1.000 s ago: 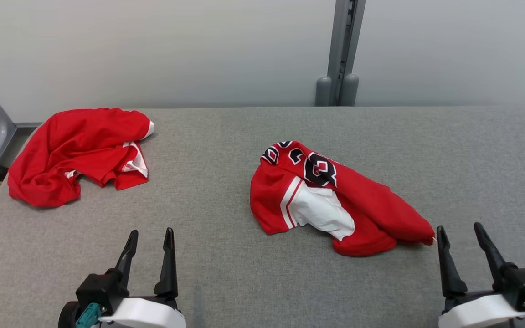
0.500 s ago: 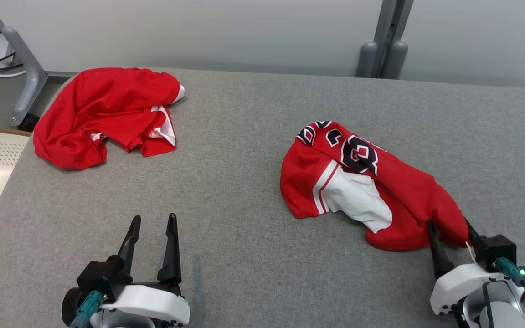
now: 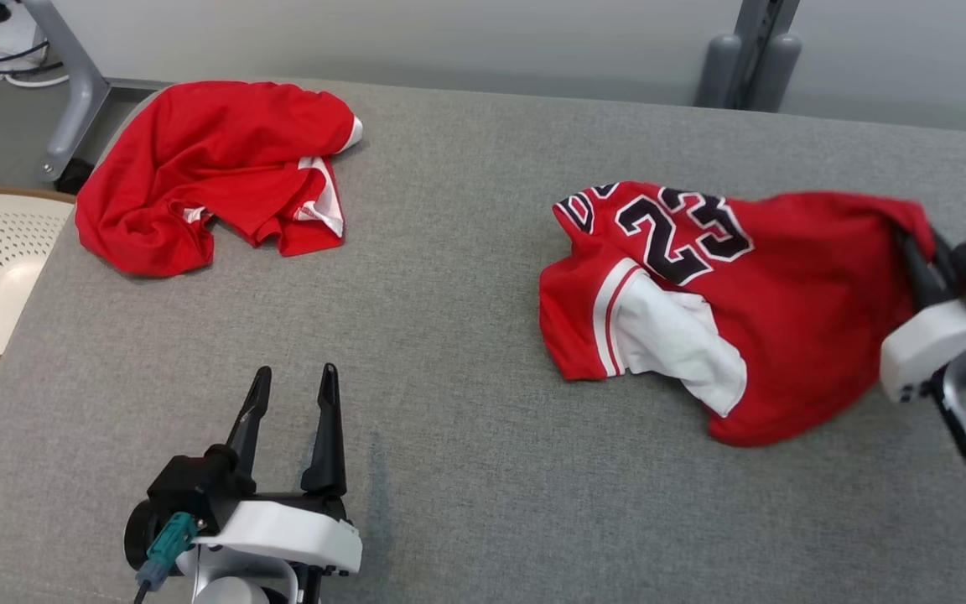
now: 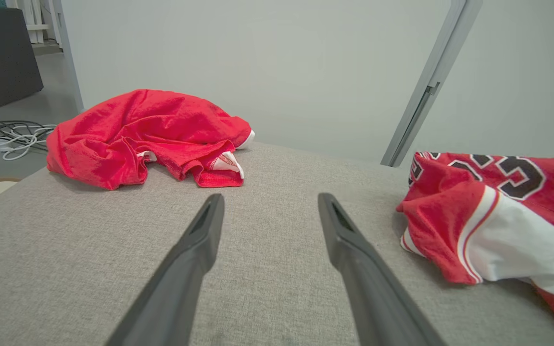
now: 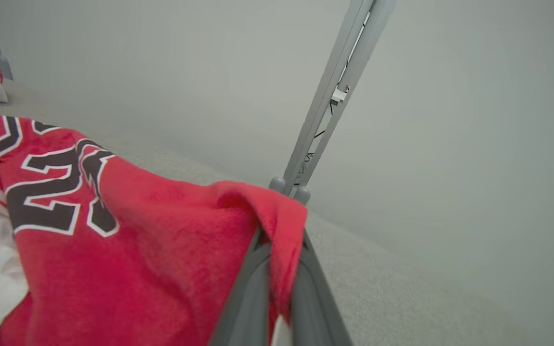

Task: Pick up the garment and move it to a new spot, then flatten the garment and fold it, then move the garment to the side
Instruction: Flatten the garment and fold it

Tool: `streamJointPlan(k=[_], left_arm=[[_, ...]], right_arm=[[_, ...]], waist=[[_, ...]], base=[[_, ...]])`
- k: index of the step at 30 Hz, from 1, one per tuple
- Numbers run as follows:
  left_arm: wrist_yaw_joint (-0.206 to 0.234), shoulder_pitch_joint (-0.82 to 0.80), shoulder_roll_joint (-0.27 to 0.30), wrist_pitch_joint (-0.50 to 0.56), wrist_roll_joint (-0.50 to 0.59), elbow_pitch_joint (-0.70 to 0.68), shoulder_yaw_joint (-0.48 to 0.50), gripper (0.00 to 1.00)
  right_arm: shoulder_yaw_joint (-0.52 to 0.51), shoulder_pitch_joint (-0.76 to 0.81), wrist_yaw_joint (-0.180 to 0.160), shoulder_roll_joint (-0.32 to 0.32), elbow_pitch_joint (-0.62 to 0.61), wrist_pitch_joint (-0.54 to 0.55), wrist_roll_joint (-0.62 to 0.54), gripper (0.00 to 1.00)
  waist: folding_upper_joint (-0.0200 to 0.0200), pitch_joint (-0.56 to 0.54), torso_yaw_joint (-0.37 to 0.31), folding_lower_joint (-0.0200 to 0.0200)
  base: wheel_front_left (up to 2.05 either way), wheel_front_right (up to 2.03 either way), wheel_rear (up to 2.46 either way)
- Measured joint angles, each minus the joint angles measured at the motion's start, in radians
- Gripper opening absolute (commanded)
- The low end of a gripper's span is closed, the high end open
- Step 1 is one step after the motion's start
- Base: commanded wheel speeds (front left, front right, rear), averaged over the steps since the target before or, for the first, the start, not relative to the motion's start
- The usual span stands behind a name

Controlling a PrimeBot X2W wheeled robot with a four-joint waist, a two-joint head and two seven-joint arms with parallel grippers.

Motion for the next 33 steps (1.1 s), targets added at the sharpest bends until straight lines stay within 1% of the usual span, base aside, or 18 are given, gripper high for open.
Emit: streamJointPlan(k=[3,7,11,16,17,18,19,22,26,30,33], left_arm=[[0.002,-0.009,0.001,0.000,-0.006,-0.005,-0.010,1.00],[0.005,-0.037,0.000,0.000,-0.014,-0.015,-0.027,1.00],[0.009,-0.059,0.000,0.000,-0.020,-0.024,-0.043,1.00],[0.009,-0.087,0.000,0.000,-0.026,-0.031,-0.063,1.00],[0.009,-0.090,0.001,0.000,-0.026,-0.031,-0.066,1.00],[0.009,-0.094,0.001,0.000,-0.026,-0.032,-0.071,1.00],[0.009,-0.099,0.000,0.000,-0.026,-0.033,-0.075,1.00],[0.010,-0.103,0.000,0.000,-0.026,-0.033,-0.082,1.00],[0.013,-0.099,0.000,0.000,-0.016,-0.029,-0.082,1.00],[0.009,-0.086,0.000,0.000,-0.008,-0.029,-0.072,1.00],[0.007,-0.076,0.000,0.000,-0.003,-0.027,-0.065,1.00]], right_arm=[[0.060,-0.111,0.000,-0.080,0.041,0.062,0.025,0.00],[0.133,-0.247,0.000,-0.153,0.114,0.112,0.078,0.00],[0.208,-0.358,0.000,-0.197,0.195,0.139,0.121,0.00],[0.267,-0.471,0.000,-0.236,0.307,0.137,0.156,0.00],[0.270,-0.488,0.000,-0.242,0.331,0.132,0.157,0.08],[0.266,-0.504,0.000,-0.248,0.352,0.114,0.158,0.43],[0.255,-0.520,0.000,-0.253,0.371,0.096,0.157,1.00],[0.230,-0.556,0.000,-0.264,0.433,0.052,0.132,1.00],[0.224,-0.555,0.000,-0.236,0.488,-0.014,0.118,1.00],[0.213,-0.537,0.000,-0.202,0.496,-0.058,0.133,1.00],[0.209,-0.482,0.000,-0.164,0.468,-0.072,0.167,1.00]], waist=[[0.0000,0.024,0.015,0.0000],[0.0000,0.066,0.039,0.0000],[0.0000,0.108,0.063,0.0000],[0.0000,0.153,0.096,0.0000],[0.0000,0.159,0.101,0.0000],[0.0000,0.165,0.107,0.0000],[0.0000,0.171,0.111,0.0000],[0.0000,0.176,0.120,0.0000],[0.0000,0.150,0.112,0.0000],[0.0000,0.120,0.084,0.0000],[0.0000,0.094,0.056,0.0000]], base=[[0.00,0.00,0.00],[0.00,0.00,0.00],[0.00,0.00,0.00],[0.00,0.00,0.00],[0.00,0.00,0.00],[0.00,0.00,0.00],[0.00,0.00,0.00],[0.00,0.00,0.00],[0.00,0.00,0.00],[0.00,0.00,0.00],[0.00,0.00,0.00]])
